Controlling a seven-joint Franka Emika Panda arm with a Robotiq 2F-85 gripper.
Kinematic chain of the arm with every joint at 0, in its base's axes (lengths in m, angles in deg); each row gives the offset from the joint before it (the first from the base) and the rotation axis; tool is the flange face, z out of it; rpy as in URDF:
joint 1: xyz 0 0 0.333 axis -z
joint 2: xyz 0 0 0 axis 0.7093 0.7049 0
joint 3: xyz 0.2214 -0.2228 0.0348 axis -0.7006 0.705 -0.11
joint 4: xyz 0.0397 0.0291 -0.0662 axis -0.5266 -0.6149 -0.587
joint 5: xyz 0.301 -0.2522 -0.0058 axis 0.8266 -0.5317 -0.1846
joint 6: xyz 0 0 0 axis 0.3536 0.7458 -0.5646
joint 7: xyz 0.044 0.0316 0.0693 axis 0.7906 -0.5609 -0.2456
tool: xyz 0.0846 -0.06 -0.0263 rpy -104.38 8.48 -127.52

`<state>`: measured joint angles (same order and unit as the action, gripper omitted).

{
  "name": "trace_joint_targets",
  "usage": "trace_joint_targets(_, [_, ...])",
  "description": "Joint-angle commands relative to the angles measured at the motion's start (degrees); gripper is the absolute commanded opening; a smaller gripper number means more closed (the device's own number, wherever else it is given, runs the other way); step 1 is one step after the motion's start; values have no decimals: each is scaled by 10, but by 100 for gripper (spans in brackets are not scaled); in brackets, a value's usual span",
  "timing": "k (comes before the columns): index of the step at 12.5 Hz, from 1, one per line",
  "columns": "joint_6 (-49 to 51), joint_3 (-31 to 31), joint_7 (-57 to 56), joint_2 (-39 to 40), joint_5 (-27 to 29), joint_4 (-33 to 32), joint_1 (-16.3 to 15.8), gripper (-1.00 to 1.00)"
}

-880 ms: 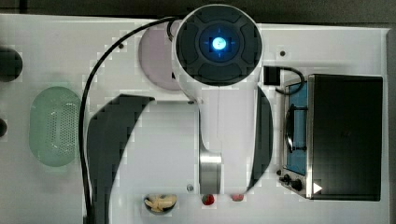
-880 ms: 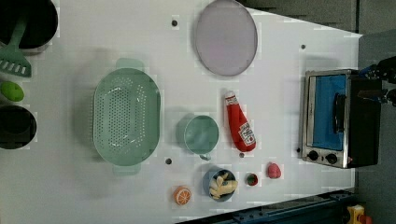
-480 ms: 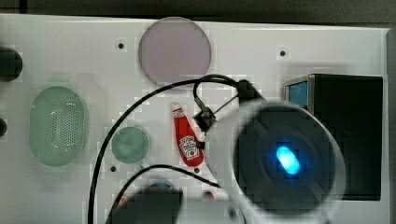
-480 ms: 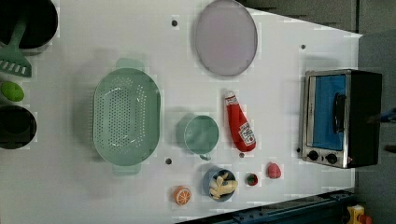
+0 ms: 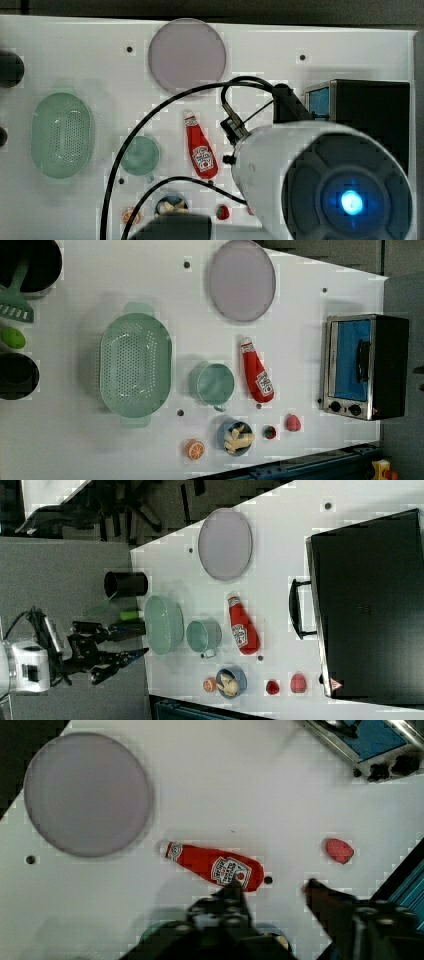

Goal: Flap open oven.

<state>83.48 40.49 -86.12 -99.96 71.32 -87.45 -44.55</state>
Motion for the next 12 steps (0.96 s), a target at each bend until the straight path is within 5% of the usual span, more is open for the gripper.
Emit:
trace_joint_targets(1, [2,14,26,17,1,-19,2,-55])
trace_joint_targets(7, [-29,76,-96,35,-14,-85,6,-65])
trace_joint_targets(12, [-164,129,-299,52,-100,-156,9,-65])
